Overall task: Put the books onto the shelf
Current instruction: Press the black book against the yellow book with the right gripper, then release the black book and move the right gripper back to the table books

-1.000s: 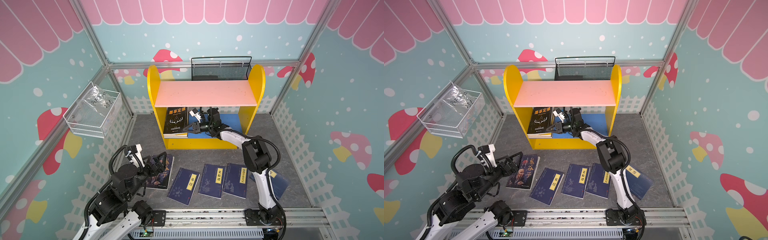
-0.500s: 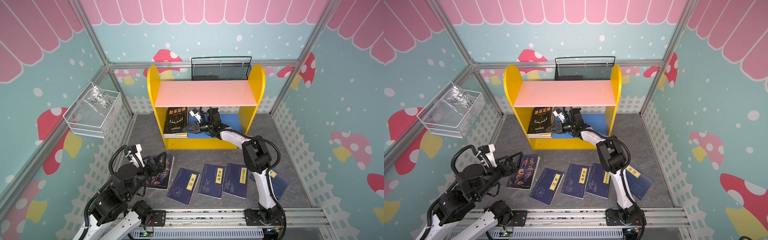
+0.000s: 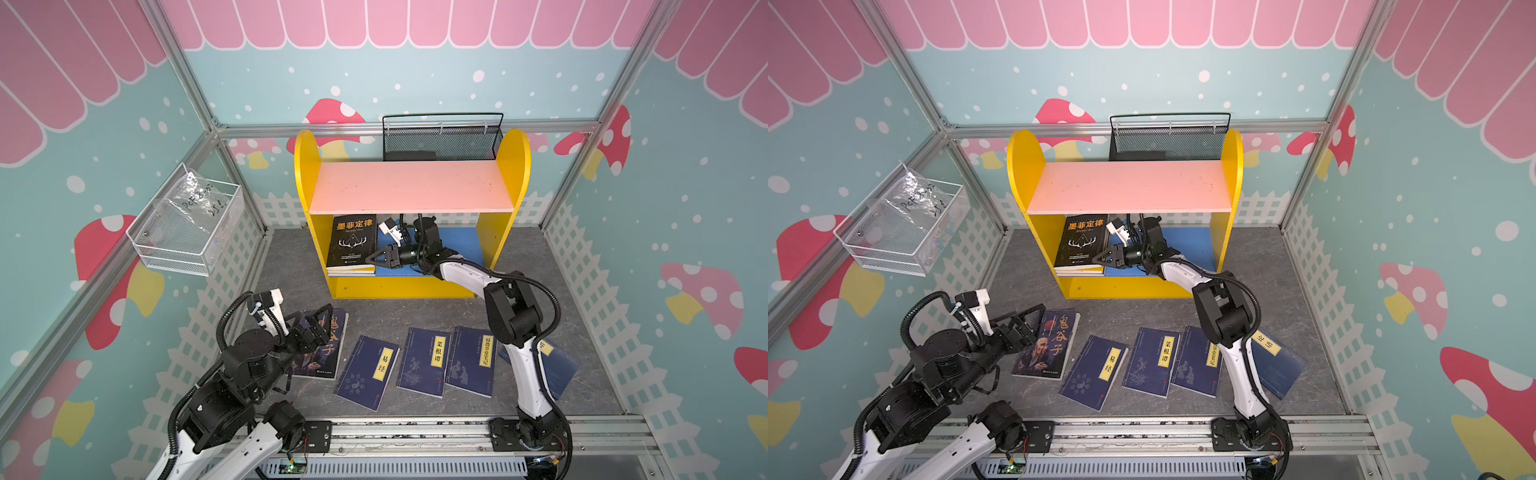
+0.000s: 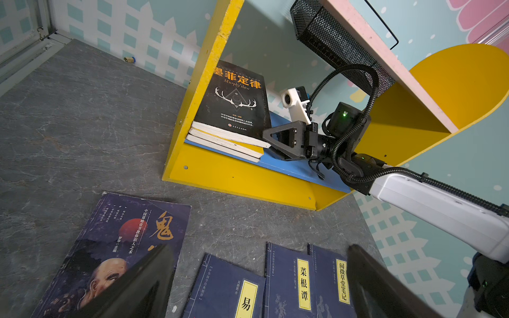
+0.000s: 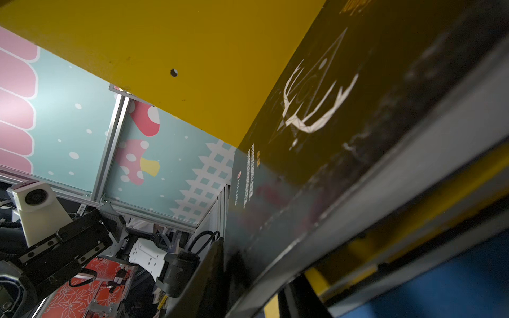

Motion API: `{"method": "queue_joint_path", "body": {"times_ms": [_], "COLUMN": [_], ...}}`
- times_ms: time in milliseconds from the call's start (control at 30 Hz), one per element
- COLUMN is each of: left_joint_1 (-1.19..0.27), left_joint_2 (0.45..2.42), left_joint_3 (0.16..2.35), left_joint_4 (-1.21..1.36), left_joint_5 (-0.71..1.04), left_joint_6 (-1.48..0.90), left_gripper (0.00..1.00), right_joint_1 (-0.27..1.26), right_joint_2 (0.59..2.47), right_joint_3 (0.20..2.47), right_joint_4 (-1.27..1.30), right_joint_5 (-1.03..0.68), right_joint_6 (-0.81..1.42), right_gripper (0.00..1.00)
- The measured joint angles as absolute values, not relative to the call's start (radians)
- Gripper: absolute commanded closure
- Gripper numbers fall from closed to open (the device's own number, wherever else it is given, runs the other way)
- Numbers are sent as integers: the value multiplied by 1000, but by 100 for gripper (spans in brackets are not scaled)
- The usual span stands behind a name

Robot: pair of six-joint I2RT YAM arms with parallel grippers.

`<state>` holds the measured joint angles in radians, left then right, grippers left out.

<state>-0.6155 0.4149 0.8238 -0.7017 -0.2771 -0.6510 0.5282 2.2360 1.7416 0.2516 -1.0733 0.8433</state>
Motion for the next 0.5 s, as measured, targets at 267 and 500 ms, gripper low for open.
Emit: {"method": "queue_joint_path", "body": {"times_ms": [267, 500], "left_joint_1": [-616, -616], "left_joint_2": [414, 413], "left_joint_3": [818, 812], "left_joint_4": [-702, -698], "left_joint_5": [-277, -277], "left_joint_6": [-651, -651], "left_gripper": [0, 0], "right_joint_1": [533, 542], "right_joint_2": [2217, 2176], "right_joint_3": [1741, 1721], "right_joint_4": [211, 145], "right_joint_5": [-1042, -986], "right_joint_6": [798, 743], "right_gripper": [57, 55]}}
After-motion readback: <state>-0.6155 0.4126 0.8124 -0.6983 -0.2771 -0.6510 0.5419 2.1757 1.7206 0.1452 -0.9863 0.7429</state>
